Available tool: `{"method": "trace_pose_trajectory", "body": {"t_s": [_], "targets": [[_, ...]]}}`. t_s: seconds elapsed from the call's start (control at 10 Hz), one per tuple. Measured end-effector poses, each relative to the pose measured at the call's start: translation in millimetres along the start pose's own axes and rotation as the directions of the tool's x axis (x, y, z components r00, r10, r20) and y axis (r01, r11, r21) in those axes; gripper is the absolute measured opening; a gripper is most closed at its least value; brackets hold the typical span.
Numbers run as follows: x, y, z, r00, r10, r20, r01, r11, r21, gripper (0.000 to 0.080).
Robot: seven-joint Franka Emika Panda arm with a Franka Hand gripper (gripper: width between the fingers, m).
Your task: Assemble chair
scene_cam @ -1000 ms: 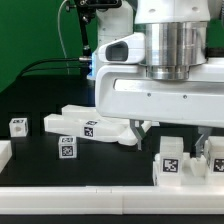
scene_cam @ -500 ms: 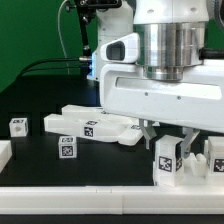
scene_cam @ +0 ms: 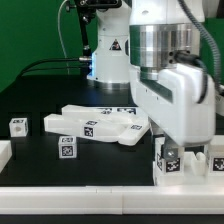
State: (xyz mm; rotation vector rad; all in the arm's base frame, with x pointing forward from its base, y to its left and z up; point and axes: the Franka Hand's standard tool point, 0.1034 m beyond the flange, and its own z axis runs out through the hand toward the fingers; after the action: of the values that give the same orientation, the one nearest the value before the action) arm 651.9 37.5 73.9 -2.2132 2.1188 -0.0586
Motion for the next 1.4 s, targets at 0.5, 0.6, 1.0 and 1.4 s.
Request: {"method": "trace_pose_trajectory", "body": {"t_s": [0.5, 0.6, 1.0, 1.4], "targets": [[-1.5, 1.8, 0.8, 0.975, 0.220, 0.004, -0.220, 0.975, -0.007, 0.0356], [-1.7, 2.0, 1.2, 0.976, 0.217, 0.003, -0.217, 0.976, -0.007, 0.0356], [-13.3, -8.1, -31.4, 0.985, 0.167, 0.028, -0.169, 0.985, 0.047, 0.0643], [-12.9, -5.9, -25.6, 0.988, 0.156, 0.023, -0.157, 0.987, 0.040, 0.0649]]}}
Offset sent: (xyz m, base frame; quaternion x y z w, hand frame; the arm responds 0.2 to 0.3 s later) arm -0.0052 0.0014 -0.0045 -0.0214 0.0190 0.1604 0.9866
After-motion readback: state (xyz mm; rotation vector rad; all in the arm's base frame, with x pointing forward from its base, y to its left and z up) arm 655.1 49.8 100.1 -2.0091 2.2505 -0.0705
